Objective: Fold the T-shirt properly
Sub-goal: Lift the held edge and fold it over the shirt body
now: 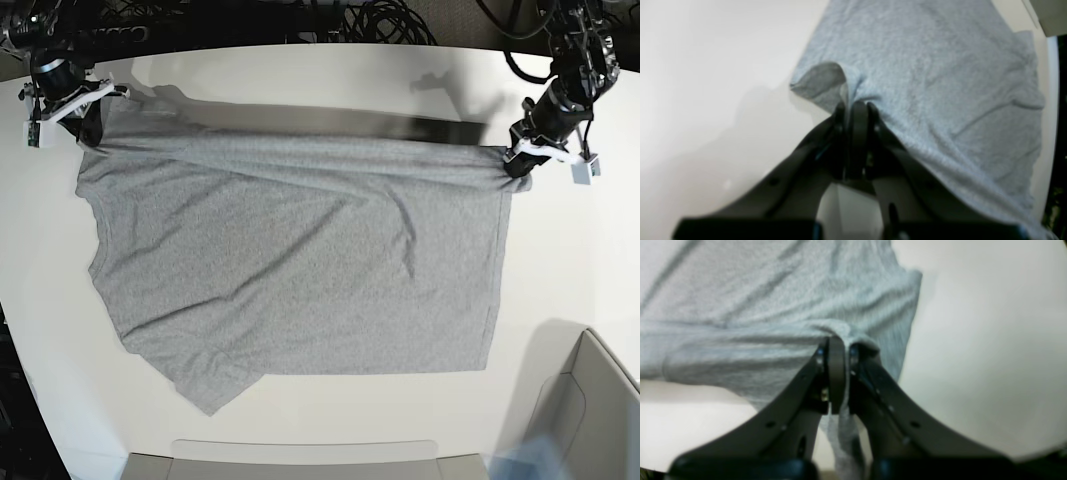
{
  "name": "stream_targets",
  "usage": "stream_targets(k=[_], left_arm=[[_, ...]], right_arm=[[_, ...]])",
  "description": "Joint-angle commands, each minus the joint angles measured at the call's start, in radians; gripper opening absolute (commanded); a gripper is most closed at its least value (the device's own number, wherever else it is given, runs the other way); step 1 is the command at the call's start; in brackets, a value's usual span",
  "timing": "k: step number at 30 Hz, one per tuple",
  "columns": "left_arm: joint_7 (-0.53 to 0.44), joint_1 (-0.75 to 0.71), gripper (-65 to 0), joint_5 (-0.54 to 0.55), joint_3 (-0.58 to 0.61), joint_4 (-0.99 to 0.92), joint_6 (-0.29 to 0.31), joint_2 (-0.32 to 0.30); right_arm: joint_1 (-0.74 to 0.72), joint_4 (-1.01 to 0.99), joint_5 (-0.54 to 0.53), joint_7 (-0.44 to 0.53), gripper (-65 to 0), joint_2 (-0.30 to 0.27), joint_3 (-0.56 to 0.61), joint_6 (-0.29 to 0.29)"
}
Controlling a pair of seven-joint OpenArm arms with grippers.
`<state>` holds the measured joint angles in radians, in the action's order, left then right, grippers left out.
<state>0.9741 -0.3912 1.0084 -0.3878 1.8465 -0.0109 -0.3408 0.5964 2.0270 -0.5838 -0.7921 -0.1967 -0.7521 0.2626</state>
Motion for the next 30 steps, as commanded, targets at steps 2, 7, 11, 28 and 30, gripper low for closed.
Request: stream_targets(k=[2, 7, 11, 28, 30], left_arm=[[0.055, 0.076, -65.0, 0.007, -0.004, -0.031, -0.001, 0.007], [0.075, 0.127, -65.0, 0.005, -0.006, -0.086, -0.001, 0.033], [0.075, 0.156, -65.0, 0.003, -0.006, -0.089, -0.001, 0.029], [0.078, 0.352, -65.0, -0.222, 0.085, -0.175, -0.001, 0.027], [0.076, 0.386, -65.0, -0.224, 0.095, -0.213, -0.001, 0.027]], right_arm=[[-0.036, 0.016, -0.002, -0.017, -65.0, -0.031, 0.013, 0.004], [-0.129, 0.014, 0.028, -0.099, -65.0, -0.053, 0.070, 0.004], [-0.188, 0.014, 0.149, -0.114, -65.0, -0.040, 0.159, 0.004], [-0.428, -0.133, 0.261, -0.111, -65.0, -0.007, 0.208, 0.005], [-0.459, -0.171, 0.261, -0.108, -65.0, -0.007, 0.210, 0.007]])
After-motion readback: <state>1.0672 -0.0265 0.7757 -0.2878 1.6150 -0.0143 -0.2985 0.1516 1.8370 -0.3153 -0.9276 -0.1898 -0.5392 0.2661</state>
